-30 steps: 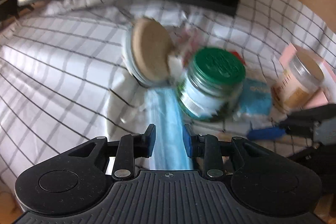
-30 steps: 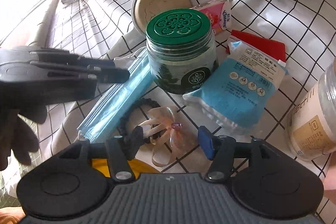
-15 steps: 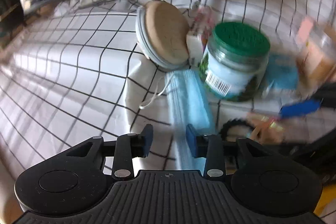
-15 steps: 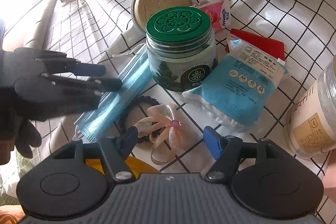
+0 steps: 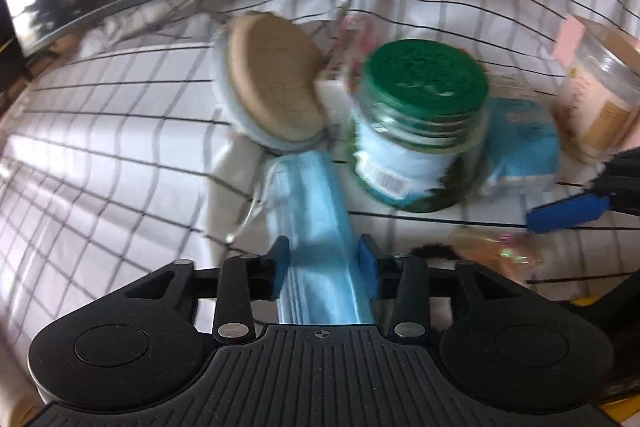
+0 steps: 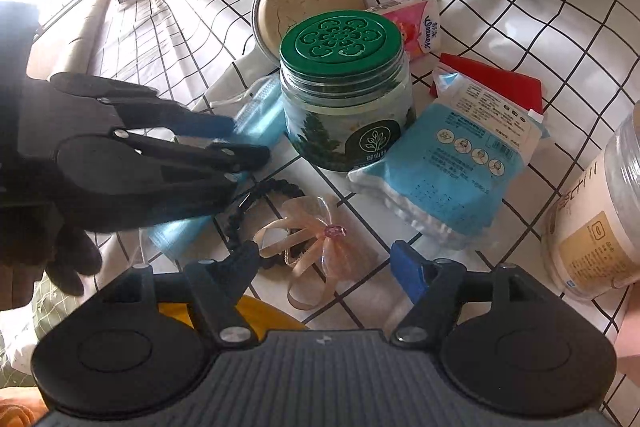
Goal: Organize soft objects
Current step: 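Lower the left gripper onto the blue face mask and close it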
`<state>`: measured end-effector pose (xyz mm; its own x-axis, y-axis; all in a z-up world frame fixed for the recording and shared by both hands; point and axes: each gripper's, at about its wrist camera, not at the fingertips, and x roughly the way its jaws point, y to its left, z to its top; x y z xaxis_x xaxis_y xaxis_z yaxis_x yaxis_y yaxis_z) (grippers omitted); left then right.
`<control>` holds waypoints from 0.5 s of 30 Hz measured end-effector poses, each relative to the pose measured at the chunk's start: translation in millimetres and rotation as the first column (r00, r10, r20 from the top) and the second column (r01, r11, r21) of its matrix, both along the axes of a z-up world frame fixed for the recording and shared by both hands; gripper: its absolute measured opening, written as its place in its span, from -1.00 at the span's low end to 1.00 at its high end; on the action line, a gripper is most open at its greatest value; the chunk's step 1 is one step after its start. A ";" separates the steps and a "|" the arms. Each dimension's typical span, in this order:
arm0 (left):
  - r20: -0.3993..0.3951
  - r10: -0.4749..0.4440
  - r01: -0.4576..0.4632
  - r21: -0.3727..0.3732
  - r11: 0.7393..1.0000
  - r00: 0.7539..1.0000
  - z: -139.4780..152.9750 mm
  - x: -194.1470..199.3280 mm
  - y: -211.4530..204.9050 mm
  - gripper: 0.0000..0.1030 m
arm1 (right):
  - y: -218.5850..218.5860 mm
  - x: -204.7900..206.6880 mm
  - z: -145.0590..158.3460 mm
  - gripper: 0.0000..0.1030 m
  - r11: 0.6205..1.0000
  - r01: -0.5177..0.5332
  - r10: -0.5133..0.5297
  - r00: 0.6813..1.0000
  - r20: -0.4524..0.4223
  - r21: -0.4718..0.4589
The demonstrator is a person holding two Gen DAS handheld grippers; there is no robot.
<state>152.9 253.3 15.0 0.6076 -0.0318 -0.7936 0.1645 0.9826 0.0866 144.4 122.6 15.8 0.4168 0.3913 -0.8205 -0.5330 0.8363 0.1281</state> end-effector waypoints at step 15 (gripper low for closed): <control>-0.023 0.080 -0.082 -0.097 0.992 0.996 -0.6 7.6 20.5 0.08 | 3.8 -6.2 -2.1 0.71 1.000 -0.017 0.017 1.000 -0.002 0.000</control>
<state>160.6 273.8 14.4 0.5959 -0.0608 -0.8008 0.0844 0.9964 -0.0129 138.2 126.4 13.7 0.4081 0.3982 -0.8215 -0.5470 0.8271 0.1292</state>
